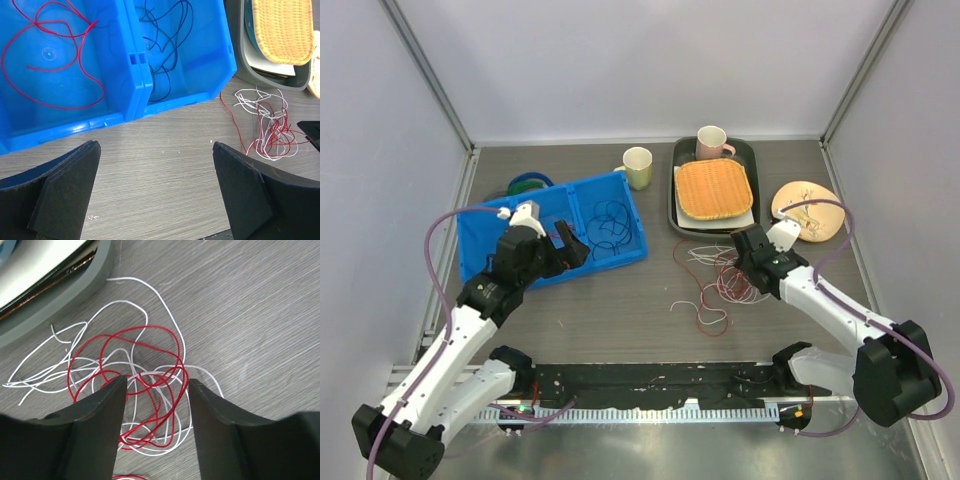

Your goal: Untangle the cables

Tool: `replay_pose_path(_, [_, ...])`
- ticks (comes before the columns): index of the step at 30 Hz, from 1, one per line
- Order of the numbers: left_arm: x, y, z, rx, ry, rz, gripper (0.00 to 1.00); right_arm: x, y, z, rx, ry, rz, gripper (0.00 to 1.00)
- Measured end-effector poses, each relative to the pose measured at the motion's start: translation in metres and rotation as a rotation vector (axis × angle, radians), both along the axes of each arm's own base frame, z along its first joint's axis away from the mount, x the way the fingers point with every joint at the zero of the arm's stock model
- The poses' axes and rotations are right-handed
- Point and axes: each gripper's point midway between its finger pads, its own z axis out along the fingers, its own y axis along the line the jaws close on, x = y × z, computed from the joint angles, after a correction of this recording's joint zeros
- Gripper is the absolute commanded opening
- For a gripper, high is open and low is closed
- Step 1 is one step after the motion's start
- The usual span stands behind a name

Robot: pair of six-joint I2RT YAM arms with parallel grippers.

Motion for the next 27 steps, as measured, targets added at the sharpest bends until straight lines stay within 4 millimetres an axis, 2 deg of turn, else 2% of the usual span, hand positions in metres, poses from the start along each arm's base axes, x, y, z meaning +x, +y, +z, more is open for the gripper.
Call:
replay_pose_path(2, [-0.001, 0.002, 0.002, 0.001, -0.008, 0.006, 1.0, -0.001, 0.003, -0.006, 0.005, 0.023, 0.016, 0.17])
replay_pose_path(3, [-0.001, 0.002, 0.003, 0.0, -0.012, 0.008, 1.0, -0.001, 0.005, -0.007, 0.014, 0.026, 0.021, 0.02])
replay_pose_path(8, [-0.002, 0.004, 0.006, -0.005, -0.028, 0.012, 1.0, 0.003, 0.017, -0.003, 0.067, -0.024, 0.095, 0.01])
replay_pose_path(10, [-0.003, 0.001, 0.005, -0.013, -0.025, -0.003, 1.0, 0.004, 0.024, 0.008, 0.098, -0.08, 0.164, 0.01])
replay_pose_path(12, [-0.004, -0.008, 0.004, -0.038, -0.021, -0.045, 1.0, 0.007, 0.038, 0.029, 0.145, -0.156, 0.255, 0.01])
replay_pose_path(14, [-0.007, -0.02, 0.001, -0.071, -0.011, -0.106, 1.0, 0.012, 0.066, 0.059, 0.231, -0.261, 0.419, 0.01])
replay_pose_path(16, [-0.01, -0.033, -0.003, -0.105, 0.001, -0.171, 1.0, 0.01, 0.093, 0.081, 0.312, -0.332, 0.569, 0.01])
replay_pose_path(17, [-0.012, -0.04, -0.005, -0.125, 0.008, -0.207, 1.0, 0.007, 0.114, 0.095, 0.378, -0.383, 0.681, 0.01])
replay_pose_path(19, [-0.017, -0.055, -0.007, -0.163, 0.015, -0.285, 1.0, -0.005, 0.151, 0.115, 0.494, -0.466, 0.891, 0.01])
replay_pose_path(21, [-0.023, -0.072, -0.006, -0.198, 0.01, -0.369, 1.0, -0.025, 0.177, 0.122, 0.588, -0.497, 1.066, 0.01])
replay_pose_path(24, [-0.038, -0.101, -0.003, -0.231, -0.024, -0.52, 1.0, -0.048, 0.195, 0.123, 0.668, -0.497, 1.216, 0.01])
replay_pose_path(27, [-0.056, -0.134, -0.002, -0.228, -0.059, -0.668, 1.0, -0.054, 0.2, 0.132, 0.701, -0.522, 1.255, 0.01])
